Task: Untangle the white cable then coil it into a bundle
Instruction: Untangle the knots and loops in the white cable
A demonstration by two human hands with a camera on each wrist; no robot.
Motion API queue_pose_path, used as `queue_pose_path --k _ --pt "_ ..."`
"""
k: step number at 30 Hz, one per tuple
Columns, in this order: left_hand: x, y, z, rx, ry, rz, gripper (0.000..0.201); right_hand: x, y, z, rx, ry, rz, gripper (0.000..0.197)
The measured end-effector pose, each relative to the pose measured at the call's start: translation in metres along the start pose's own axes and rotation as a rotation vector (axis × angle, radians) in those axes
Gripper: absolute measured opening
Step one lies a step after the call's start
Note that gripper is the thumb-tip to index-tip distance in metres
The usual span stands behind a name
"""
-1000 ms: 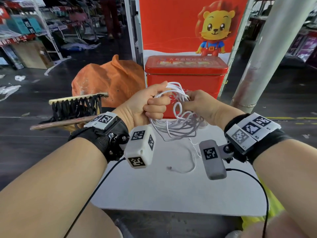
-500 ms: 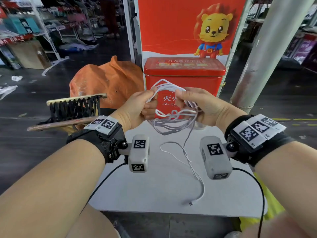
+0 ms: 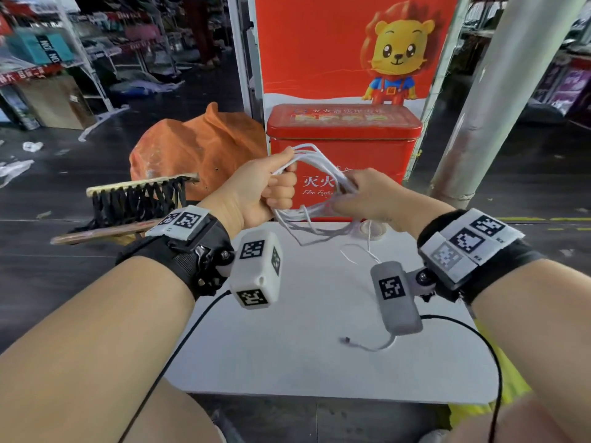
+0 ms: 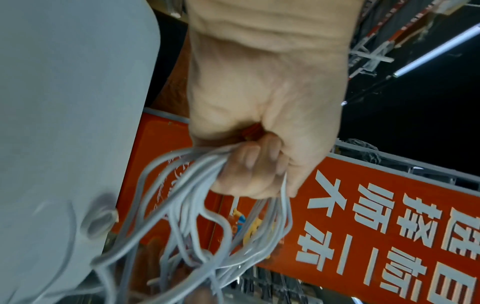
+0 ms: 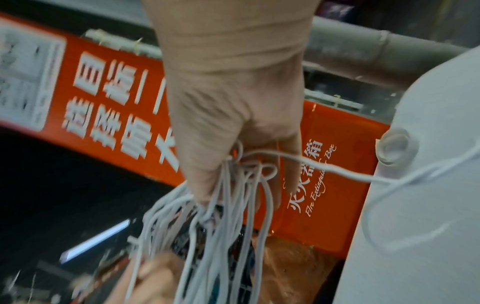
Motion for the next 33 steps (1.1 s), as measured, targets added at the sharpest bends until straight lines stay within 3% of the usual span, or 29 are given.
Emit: queue_pose_path --k 3,6,12,16,21,24,27,28,30,31,33 --pt "0.005 0.002 0.001 -0.021 0.003 0.022 0.036 0.016 -0.001 -0.008 0.074 -0.486 -0.059 0.006" --pt "0.005 0.003 0.002 0.003 -0.155 0.036 0.038 0.011 0.001 -0.002 0.007 -0.883 -0.168 0.039" --pt "-0.009 0.003 -0.009 0.092 -0.187 0.048 0.04 -0.017 0.007 0.001 -0.077 -1.2 -0.344 0.025" --pt "0.0 0.004 -0.014 0.124 -0.163 0.088 0.04 -0.02 0.01 0.007 -0.151 -1.162 -0.287 0.017" --pt "0.01 0.009 -0.015 0.075 -0.137 0.1 0.042 -0.006 0.004 0.002 -0.085 -1.163 -0.171 0.05" --pt "0.005 0.012 -0.01 -0.013 -0.177 0.015 0.046 -0.007 0.005 -0.004 0.017 -0.89 -0.113 0.051" --pt "-0.006 0.013 0.005 -0.163 -0.215 -0.102 0.045 0.004 0.003 -0.009 0.146 -0.753 -0.035 0.097" --pt "-0.01 0.013 0.009 -0.185 -0.231 -0.138 0.044 0.005 0.003 -0.011 0.198 -0.73 -0.023 0.088" --pt "-0.015 0.013 0.016 -0.194 -0.265 -0.205 0.045 0.006 0.004 -0.015 0.272 -0.699 -0.018 0.051" --pt "-0.015 0.013 0.017 -0.188 -0.266 -0.224 0.046 0.007 0.004 -0.016 0.295 -0.684 0.003 0.046" --pt "-0.012 0.011 0.01 -0.15 -0.244 -0.206 0.049 0.007 0.005 -0.012 0.262 -0.708 0.018 0.07"
Point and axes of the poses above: each hand's wrist, its own y-axis away from the middle knuckle, its own z-axis out of the palm, x = y × z, the point moved 7 cm from there along -y, towards the middle knuckle, and after that the axes turned 14 degrees about -x, right-handed, at the moved point
